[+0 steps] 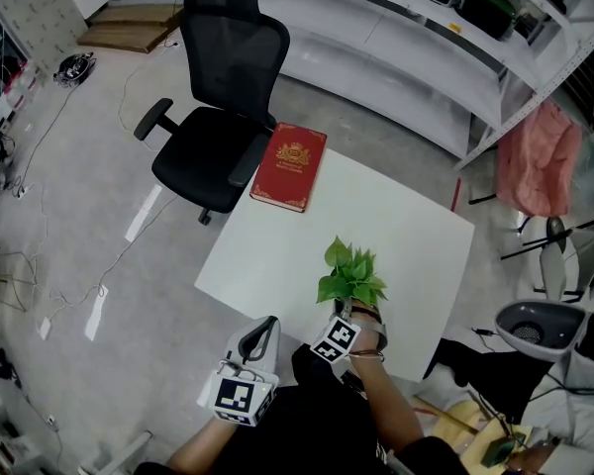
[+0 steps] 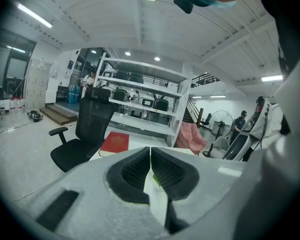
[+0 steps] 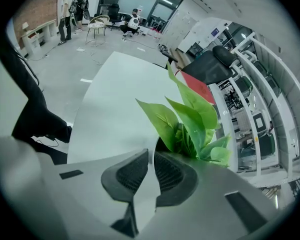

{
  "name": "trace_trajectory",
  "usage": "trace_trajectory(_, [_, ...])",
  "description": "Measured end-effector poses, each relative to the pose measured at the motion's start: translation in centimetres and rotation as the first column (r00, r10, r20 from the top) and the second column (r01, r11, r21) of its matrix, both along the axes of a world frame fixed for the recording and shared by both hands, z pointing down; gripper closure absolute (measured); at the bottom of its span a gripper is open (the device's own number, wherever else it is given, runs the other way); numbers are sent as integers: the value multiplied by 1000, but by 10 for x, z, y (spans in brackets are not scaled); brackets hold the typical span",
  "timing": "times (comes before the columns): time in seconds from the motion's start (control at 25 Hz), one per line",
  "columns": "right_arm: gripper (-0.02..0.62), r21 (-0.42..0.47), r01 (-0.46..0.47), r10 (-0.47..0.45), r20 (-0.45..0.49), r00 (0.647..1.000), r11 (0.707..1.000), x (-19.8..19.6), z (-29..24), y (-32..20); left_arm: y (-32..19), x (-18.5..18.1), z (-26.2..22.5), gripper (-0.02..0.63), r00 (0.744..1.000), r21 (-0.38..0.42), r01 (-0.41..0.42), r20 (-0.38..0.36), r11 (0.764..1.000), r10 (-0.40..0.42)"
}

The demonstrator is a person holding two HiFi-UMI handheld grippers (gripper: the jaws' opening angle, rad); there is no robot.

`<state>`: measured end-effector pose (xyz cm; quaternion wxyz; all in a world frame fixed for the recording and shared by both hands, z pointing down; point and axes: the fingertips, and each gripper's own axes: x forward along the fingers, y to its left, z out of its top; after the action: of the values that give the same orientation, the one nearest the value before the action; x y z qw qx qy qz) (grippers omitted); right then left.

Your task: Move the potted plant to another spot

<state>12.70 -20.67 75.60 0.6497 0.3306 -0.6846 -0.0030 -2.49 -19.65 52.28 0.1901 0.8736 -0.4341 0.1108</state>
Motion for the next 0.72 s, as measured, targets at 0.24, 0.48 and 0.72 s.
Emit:
trace_trajectory(0.24, [563,7,-33,33,-9,999,999,-11,-4,18,13,-13,0,584,999,13,-45,-5,999,45])
trace_trajectory(0.48, [561,29,-94,94,-18,995,995,-16,-10,34,18,-22,-6,584,996,38,-85,-36,996,87])
trace_trajectory(0.72, [562,42,-160,162,-32,986,986,-22,-20,63,37,-31,-11,584,984,50,-169,-48,984,171])
